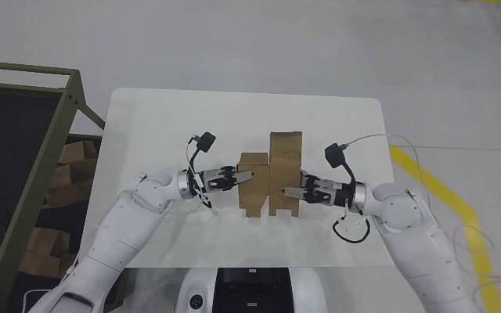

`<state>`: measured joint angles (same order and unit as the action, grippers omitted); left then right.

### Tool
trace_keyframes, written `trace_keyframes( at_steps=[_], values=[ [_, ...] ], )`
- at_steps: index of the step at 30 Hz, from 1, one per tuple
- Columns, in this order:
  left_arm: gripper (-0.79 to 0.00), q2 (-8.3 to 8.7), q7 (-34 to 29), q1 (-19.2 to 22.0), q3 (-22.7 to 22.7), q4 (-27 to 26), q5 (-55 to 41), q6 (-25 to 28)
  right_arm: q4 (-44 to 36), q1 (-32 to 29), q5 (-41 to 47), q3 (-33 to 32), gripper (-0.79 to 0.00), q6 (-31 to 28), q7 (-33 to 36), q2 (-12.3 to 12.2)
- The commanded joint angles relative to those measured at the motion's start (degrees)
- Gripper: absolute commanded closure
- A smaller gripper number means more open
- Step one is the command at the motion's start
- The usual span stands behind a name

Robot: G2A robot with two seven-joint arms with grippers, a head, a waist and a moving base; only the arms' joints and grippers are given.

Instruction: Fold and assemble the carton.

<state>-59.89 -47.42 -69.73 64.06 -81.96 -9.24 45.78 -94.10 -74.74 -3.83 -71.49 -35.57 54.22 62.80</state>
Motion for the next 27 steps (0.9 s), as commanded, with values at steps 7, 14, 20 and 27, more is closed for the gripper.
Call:
trace_keyframes(
  at_steps=[7, 14, 20, 27],
  values=[
    [0.0, 0.04, 0.8, 0.0, -0.3, -0.5, 0.7, -0.4, 0.3, 0.3, 0.1, 0.7, -0.28, -0.6, -1.0, -0.3],
    [0.0, 0.01, 0.9, 0.2, -0.8, -0.3, 0.8, -0.3, 0.5, 0.2, 0.3, 0.8, 0.0, -0.8, -2.0, -0.6],
    [-0.034, 0.03, 1.1, 0.2, -1.1, -0.4, 1.2, 0.1, 0.5, 0.1, 0.3, 1.0, 0.0, -0.9, -2.8, -0.8],
    [-0.785, 0.6, 1.2, -0.1, 1.2, 0.2, -0.4, 1.4, 0.4, -0.3, 2.4, 0.5, 0.0, -1.4, -1.2, -1.3]
  ],
)
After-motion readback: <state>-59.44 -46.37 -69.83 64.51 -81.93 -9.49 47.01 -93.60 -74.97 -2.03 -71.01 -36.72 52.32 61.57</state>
